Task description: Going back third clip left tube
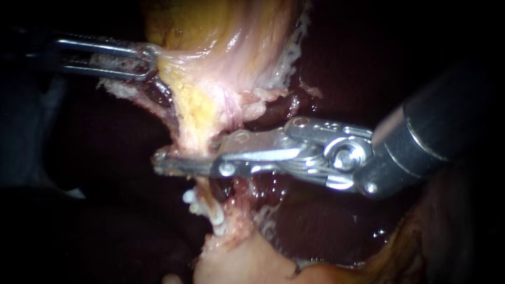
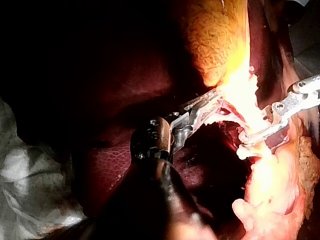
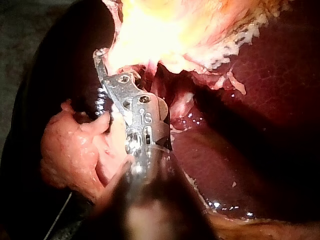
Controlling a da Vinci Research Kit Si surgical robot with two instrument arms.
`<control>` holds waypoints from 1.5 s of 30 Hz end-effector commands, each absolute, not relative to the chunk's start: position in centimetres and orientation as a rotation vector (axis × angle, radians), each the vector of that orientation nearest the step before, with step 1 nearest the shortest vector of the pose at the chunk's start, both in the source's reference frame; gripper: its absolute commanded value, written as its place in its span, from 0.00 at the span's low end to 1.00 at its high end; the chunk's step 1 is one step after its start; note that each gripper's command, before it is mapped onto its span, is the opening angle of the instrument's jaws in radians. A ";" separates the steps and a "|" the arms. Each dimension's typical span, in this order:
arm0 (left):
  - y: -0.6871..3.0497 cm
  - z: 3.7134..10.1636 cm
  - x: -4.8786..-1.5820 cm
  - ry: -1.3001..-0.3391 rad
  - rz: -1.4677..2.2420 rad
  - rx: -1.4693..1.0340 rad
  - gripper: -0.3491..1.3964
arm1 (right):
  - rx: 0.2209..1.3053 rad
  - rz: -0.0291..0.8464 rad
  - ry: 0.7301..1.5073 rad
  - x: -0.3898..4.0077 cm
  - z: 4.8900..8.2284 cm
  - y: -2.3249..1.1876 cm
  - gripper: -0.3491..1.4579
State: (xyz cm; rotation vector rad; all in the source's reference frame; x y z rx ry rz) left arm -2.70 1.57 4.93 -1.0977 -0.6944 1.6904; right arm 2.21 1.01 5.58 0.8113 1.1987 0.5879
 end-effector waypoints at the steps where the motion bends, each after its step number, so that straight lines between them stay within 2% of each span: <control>1: 1.57 4.93 -2.70 -0.694 1.690 -1.098 0.00 | 0.826 0.587 1.195 2.21 5.58 1.01 0.03; 3: 1.57 4.93 -2.70 -0.694 1.690 -1.098 0.00 | 0.841 0.582 1.223 2.23 5.58 1.01 0.25; 4: 1.57 4.93 -2.70 -0.694 1.690 -1.098 0.00 | 0.841 0.584 1.232 2.24 5.59 1.02 0.32; 5: 1.57 4.93 -2.70 -0.694 1.690 -1.098 0.00 | 0.840 0.586 1.237 2.26 5.60 1.02 0.39; 7: 1.57 4.92 -2.71 -0.693 1.690 -1.098 0.00 | 0.837 0.587 1.237 2.29 5.63 1.02 0.42; 13: 1.56 4.92 -2.71 -0.693 1.690 -1.097 0.00 | 0.830 0.583 1.242 2.30 5.85 1.00 0.44; 16: 1.56 4.92 -2.71 -0.692 1.690 -1.098 0.00 | 0.768 0.606 1.242 2.29 6.00 1.07 0.47; 22: 1.55 4.92 -2.71 -0.692 1.690 -1.098 0.00 | 0.695 0.555 1.263 2.11 6.17 1.19 0.47; 26: 1.55 4.92 -2.71 -0.693 1.691 -1.098 0.00 | 0.620 0.481 1.284 1.88 6.16 1.15 0.47; 30: 1.55 4.92 -2.69 -0.693 1.691 -1.098 0.00 | 0.522 0.345 1.316 1.49 6.10 1.06 0.47; 34: 1.55 4.92 -2.69 -0.693 1.691 -1.098 0.00 | 0.458 0.255 1.334 1.09 6.05 0.98 0.47; 40: 1.54 4.91 -2.69 -0.693 1.691 -1.098 0.00 | 0.417 0.200 1.343 0.57 6.00 0.95 0.47; 45: 1.54 4.91 -2.69 -0.693 1.691 -1.098 0.00 | 0.407 0.180 1.347 0.35 5.95 0.97 0.47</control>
